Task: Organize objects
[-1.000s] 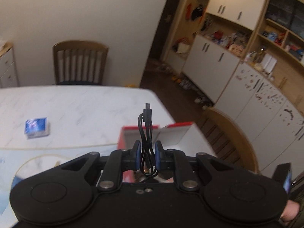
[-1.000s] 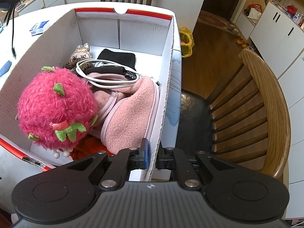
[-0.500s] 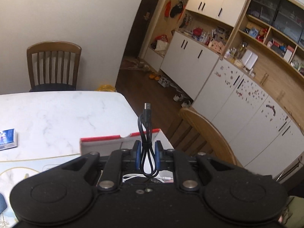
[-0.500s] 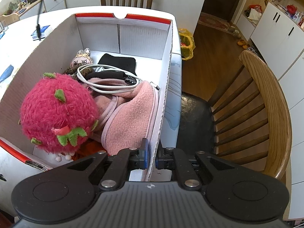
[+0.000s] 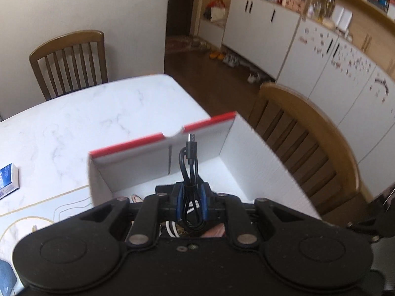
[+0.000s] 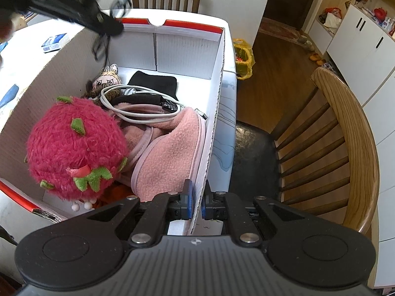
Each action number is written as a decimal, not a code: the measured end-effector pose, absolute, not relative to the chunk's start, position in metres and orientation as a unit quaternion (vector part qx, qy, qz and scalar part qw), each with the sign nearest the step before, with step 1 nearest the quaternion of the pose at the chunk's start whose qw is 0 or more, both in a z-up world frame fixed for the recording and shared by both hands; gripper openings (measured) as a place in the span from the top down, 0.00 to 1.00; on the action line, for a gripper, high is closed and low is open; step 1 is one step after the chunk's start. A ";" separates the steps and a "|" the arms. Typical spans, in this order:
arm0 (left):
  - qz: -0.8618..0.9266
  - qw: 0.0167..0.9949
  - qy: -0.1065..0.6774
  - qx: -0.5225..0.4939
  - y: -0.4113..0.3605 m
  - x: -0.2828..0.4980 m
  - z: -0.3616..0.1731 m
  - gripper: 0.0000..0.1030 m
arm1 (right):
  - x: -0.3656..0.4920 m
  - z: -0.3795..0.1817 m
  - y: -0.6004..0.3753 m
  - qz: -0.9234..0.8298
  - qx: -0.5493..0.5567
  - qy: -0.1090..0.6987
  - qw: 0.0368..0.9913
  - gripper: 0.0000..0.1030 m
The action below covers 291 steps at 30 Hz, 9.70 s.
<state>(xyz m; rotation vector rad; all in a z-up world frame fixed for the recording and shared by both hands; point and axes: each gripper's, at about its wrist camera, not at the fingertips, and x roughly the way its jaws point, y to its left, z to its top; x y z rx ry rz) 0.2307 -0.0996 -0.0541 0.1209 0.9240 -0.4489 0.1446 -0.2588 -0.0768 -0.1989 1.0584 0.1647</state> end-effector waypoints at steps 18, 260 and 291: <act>-0.226 0.832 0.497 0.098 -0.128 0.240 -0.101 0.96 | 0.145 -0.073 -0.259 0.085 -0.098 0.498 0.857 0.93; 0.052 0.932 0.353 -0.065 0.149 0.266 -0.033 0.01 | 0.138 -0.081 -0.233 0.067 -0.133 0.518 0.842 0.92; 0.101 0.919 0.382 -0.019 0.164 0.350 -0.149 0.23 | 0.161 -0.093 -0.232 0.024 -0.095 0.565 0.819 0.91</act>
